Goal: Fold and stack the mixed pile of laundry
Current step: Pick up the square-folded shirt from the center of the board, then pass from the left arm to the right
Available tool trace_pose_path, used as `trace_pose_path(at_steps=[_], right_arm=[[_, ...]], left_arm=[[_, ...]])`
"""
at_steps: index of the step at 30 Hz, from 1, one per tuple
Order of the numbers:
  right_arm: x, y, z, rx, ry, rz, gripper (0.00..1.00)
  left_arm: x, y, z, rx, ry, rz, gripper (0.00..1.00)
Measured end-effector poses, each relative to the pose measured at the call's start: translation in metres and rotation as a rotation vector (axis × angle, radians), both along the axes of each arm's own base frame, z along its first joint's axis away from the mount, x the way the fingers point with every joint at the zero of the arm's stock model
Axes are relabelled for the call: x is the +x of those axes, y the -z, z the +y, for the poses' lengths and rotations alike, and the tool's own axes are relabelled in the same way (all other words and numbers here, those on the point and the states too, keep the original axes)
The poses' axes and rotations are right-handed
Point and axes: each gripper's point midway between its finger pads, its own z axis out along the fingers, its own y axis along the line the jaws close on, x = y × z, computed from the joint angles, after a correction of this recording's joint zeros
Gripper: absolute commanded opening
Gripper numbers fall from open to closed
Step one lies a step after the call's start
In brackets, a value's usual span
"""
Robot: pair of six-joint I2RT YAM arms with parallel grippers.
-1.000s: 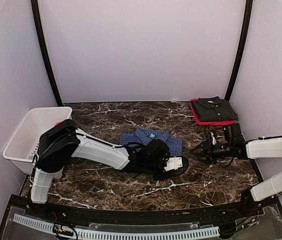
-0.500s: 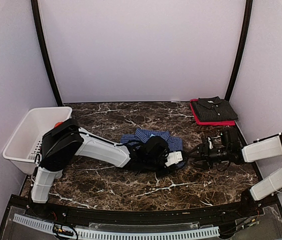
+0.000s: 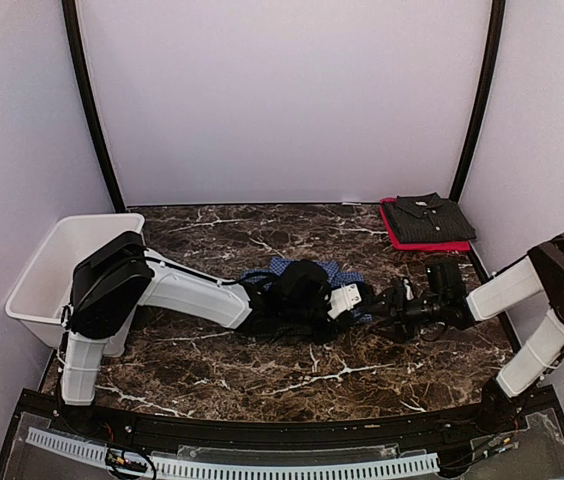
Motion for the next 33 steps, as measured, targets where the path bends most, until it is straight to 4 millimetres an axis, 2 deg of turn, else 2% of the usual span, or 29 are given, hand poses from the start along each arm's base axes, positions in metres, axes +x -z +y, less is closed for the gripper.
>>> trace_pose_path(at_steps=[6,19,28,31,33], right_arm=[[0.017,0.004,0.018,0.04,-0.009,0.013,0.61],[0.032,0.013,0.044,0.174,0.011,0.044,0.52],[0.039,0.015,0.051,0.214,0.011,0.021,0.39],[0.043,0.015,0.053,0.219,0.011,0.017,0.42],[0.044,0.014,0.053,0.22,0.012,0.017,0.39]], left_arm=[[-0.002,-0.007,0.004,-0.017,0.002,-0.003,0.0],[-0.004,-0.005,0.004,-0.029,0.006,0.003,0.0],[-0.005,0.0,0.007,-0.021,0.006,0.006,0.0],[-0.006,0.0,0.008,-0.019,0.006,0.006,0.0],[-0.006,-0.001,0.008,-0.021,0.007,0.003,0.0]])
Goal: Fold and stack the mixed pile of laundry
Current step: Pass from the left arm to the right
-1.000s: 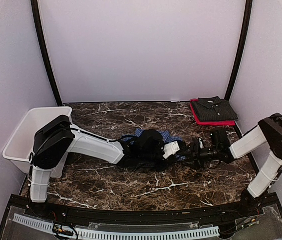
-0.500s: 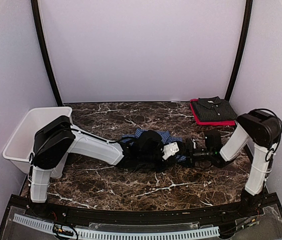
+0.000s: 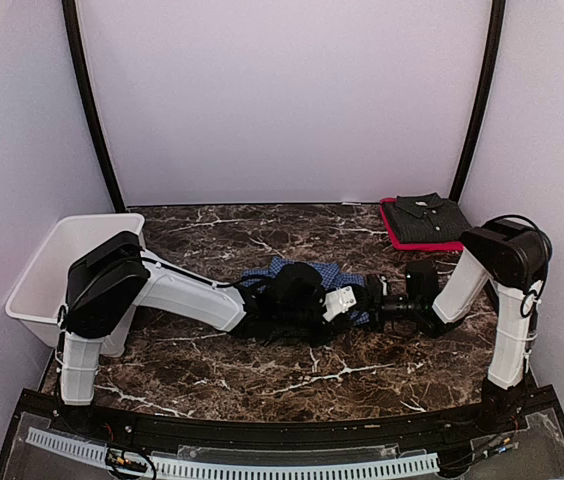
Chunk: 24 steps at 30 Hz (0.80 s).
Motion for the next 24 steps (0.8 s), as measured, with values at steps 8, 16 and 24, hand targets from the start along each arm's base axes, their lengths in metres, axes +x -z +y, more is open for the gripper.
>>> trace_pose_path(at_steps=[8,16,24], right_arm=[[0.002,0.001,-0.009,-0.01,0.019,-0.001,0.35],[0.015,0.002,-0.018,-0.034,0.027,-0.012,0.28],[0.02,0.004,-0.014,-0.072,-0.012,0.001,0.03]], left_arm=[[-0.002,-0.003,0.002,0.0,0.01,-0.011,0.0],[-0.004,-0.007,0.005,0.001,0.028,-0.035,0.0],[-0.004,-0.01,0.005,-0.001,0.037,-0.056,0.15]])
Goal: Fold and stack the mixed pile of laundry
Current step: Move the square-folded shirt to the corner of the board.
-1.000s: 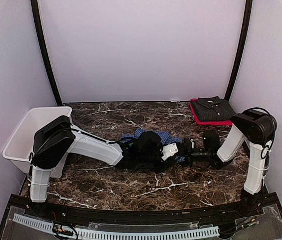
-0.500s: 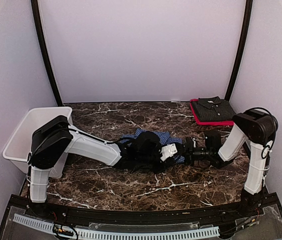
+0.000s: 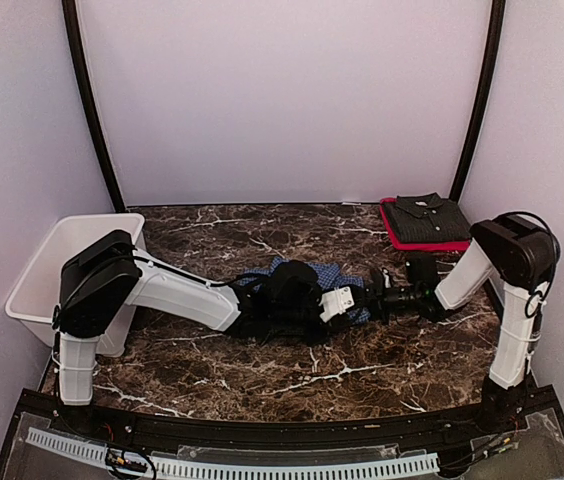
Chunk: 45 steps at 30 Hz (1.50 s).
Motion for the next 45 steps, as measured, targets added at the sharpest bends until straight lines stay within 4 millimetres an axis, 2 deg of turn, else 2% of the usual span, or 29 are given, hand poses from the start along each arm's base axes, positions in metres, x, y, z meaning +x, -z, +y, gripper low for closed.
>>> trace_pose_path(at_steps=[1,2,4,5,6,7,10,13,17,20,24,28,31,38,45], right_arm=[[0.0,0.0,0.0,-0.008,-0.007,-0.002,0.0],[0.001,0.001,0.001,-0.018,-0.013,0.007,0.0],[0.004,0.001,0.0,-0.056,-0.025,0.011,0.0],[0.006,-0.001,0.0,-0.08,-0.035,0.004,0.0],[0.011,-0.005,0.0,-0.109,-0.046,-0.012,0.0],[0.017,-0.01,0.0,-0.135,-0.057,-0.038,0.0],[0.048,-0.039,-0.001,-0.251,-0.087,-0.162,0.0],[0.082,-0.076,-0.008,-0.373,-0.115,-0.322,0.0],[0.116,-0.113,-0.033,-0.529,-0.138,-0.461,0.0],[0.14,-0.126,-0.051,-0.643,-0.154,-0.52,0.0],[0.164,-0.121,-0.078,-0.809,-0.18,-0.543,0.0],[0.177,-0.114,-0.104,-0.984,-0.218,-0.535,0.0],[0.183,-0.121,-0.125,-1.12,-0.237,-0.552,0.0],[0.199,-0.159,-0.162,-1.369,-0.223,-0.618,0.0],[0.218,-0.201,-0.18,-1.519,-0.189,-0.691,0.0]], left_arm=[[0.001,0.0,0.0,0.002,-0.002,-0.005,0.26],[0.001,0.0,0.001,0.004,-0.006,-0.004,0.31],[0.003,0.002,0.003,0.018,-0.024,-0.002,0.5],[0.006,0.003,0.004,0.024,-0.039,-0.002,0.55],[0.007,0.003,0.005,0.028,-0.053,0.007,0.66],[0.008,0.004,0.007,0.034,-0.071,0.017,0.71],[0.01,0.0,0.016,0.035,-0.112,0.051,0.96],[0.011,-0.009,0.029,0.017,-0.15,0.097,0.99],[0.011,-0.021,0.042,-0.012,-0.177,0.146,0.99],[0.01,-0.018,0.05,-0.016,-0.191,0.186,0.99],[-0.001,-0.001,0.062,0.01,-0.198,0.244,0.99],[-0.007,0.013,0.07,0.034,-0.205,0.276,0.99],[-0.01,0.017,0.074,0.044,-0.21,0.286,0.99],[-0.01,0.008,0.075,0.027,-0.208,0.277,0.99],[-0.007,0.006,0.076,0.025,-0.215,0.274,0.99]])
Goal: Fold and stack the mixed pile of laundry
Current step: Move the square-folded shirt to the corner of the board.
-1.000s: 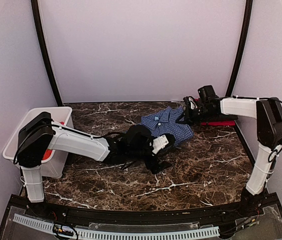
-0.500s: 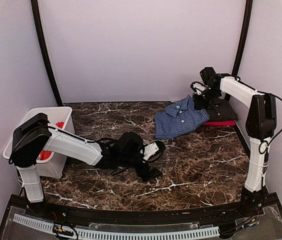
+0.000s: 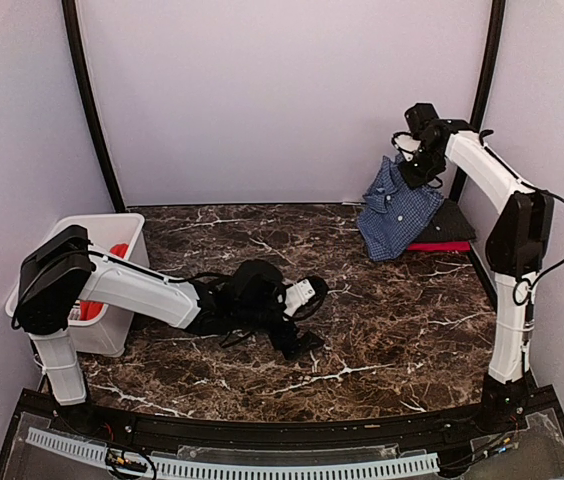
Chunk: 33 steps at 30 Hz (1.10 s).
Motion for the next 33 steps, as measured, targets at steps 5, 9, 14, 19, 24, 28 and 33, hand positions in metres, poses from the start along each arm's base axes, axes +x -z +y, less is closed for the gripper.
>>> trace_pose_path(at_steps=[5,9,14,19,24,28,33], right_arm=[[0.002,-0.016,-0.007,-0.046,0.002,-0.021,0.0],[0.0,-0.03,-0.009,-0.055,0.006,-0.038,0.0],[-0.003,-0.048,-0.013,-0.06,0.016,-0.063,0.0],[-0.005,-0.071,-0.013,-0.049,0.025,-0.108,0.0],[-0.004,-0.085,-0.014,-0.041,0.03,-0.143,0.0],[-0.003,-0.083,-0.019,-0.048,0.04,-0.139,0.0],[0.005,-0.072,-0.04,-0.052,0.081,-0.129,0.0]], left_arm=[[0.002,0.0,0.001,0.001,-0.004,0.001,0.99],[0.003,0.001,0.002,0.003,-0.007,0.002,0.99],[0.004,0.001,0.004,0.006,-0.011,0.004,0.99],[0.004,0.003,0.005,0.013,-0.011,0.008,0.99],[0.006,0.004,0.007,0.019,-0.017,0.011,0.99],[0.008,0.005,0.008,0.02,-0.021,0.012,0.99],[0.008,0.008,0.01,0.032,-0.024,0.019,0.99]])
